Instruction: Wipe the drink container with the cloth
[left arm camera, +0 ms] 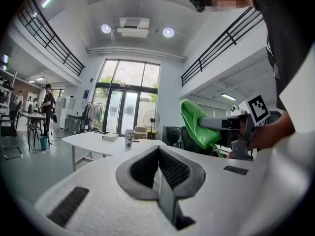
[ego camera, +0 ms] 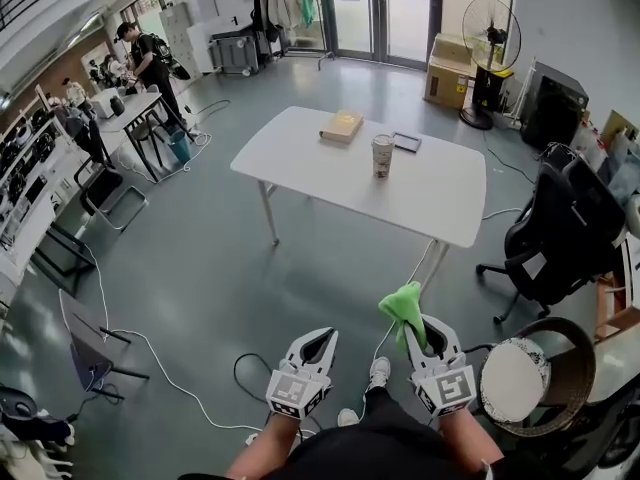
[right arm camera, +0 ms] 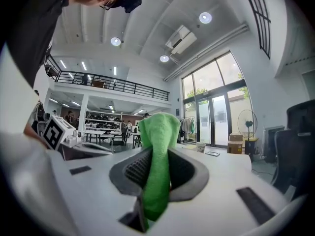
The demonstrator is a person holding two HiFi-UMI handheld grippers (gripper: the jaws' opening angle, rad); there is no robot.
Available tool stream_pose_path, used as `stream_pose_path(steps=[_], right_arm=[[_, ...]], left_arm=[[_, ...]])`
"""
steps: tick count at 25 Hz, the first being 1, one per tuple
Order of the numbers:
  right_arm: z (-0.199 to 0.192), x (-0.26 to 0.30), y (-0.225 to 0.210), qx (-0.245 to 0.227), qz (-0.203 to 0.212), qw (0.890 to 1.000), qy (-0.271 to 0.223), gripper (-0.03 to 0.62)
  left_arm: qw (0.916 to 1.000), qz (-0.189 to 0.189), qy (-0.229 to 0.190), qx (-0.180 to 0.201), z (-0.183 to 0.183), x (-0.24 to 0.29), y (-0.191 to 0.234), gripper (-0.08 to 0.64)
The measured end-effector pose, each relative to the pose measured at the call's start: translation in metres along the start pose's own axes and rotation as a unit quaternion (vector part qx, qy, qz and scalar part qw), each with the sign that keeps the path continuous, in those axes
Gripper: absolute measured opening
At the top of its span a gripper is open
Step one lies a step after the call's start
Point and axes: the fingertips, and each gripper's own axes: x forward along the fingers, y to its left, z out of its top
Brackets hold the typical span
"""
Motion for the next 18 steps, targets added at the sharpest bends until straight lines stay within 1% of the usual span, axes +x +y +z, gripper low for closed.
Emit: stream_pose_path(steps=[11, 14, 18], right_arm=[[-0.013, 0.1, -0.114, 0.0, -0.016, 1.0, 0.012, 0.077], [-0.011, 0.121, -0.139, 0.002, -0.007, 1.0, 0.008, 0.077], [-0.009, 0.146, -0.164, 0.002, 0.011, 1.0, 0.0, 0.077]], left_arm=[[0.9997, -0.002, 0.019, 0.013, 0.015, 0.145, 0.061, 0.014], [0.9996, -0.003, 0.022, 0.015, 0.019, 0.177, 0.068, 0.014], [0.9991, -0.001, 0.025, 0.034, 0.03, 0.209, 0.084, 0.014]])
